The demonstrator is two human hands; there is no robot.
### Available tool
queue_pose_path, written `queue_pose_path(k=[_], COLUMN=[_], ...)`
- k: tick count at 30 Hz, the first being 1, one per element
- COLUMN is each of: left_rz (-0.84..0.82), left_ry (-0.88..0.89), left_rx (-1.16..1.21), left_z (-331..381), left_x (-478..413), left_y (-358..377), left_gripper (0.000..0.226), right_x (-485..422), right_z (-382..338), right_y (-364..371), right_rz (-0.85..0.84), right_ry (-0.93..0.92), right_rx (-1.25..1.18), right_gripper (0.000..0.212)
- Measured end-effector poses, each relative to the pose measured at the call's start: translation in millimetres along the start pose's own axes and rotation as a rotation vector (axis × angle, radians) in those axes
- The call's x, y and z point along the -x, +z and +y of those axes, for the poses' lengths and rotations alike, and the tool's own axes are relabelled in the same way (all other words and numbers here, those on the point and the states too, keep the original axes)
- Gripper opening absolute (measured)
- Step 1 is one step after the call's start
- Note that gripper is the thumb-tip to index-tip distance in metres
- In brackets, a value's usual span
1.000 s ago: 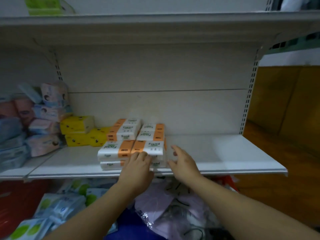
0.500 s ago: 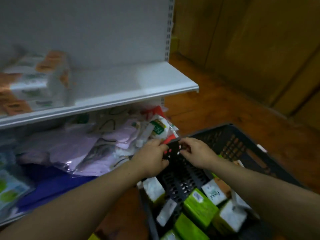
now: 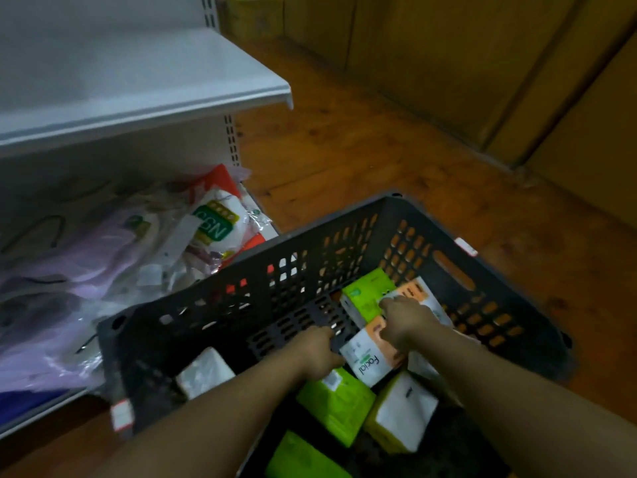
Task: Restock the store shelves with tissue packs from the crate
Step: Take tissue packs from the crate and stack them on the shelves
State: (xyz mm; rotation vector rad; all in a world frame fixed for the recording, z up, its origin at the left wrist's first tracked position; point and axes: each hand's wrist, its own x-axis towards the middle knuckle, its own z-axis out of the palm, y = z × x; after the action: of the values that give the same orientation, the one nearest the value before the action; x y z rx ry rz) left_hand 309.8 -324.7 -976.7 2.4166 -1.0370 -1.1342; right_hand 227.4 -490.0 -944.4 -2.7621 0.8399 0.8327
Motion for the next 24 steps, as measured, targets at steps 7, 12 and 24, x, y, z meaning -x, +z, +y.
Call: queue_pose_path(k=[7,12,24], left_rz=[-0.053,-0.171,-0.087], left_ry=[0.015,0.016,-0.015], left_rx=[0.122,0.188,0.432], left_z=[21,29,6], left_x=[-48,-66,-43], left_y=[28,40,27], left_gripper=[0.043,0.066,0.036], right_x=[-11,-18,-7], right_z=[2,2,2], right_y=[22,36,16], right_rz=[-0.01,-0.104,-0.104], right_ry=[-0.048,0.03,-0.114], right_rx=[0.09,-0.017,-0.342], right_gripper=[0.041,0.065,0.04])
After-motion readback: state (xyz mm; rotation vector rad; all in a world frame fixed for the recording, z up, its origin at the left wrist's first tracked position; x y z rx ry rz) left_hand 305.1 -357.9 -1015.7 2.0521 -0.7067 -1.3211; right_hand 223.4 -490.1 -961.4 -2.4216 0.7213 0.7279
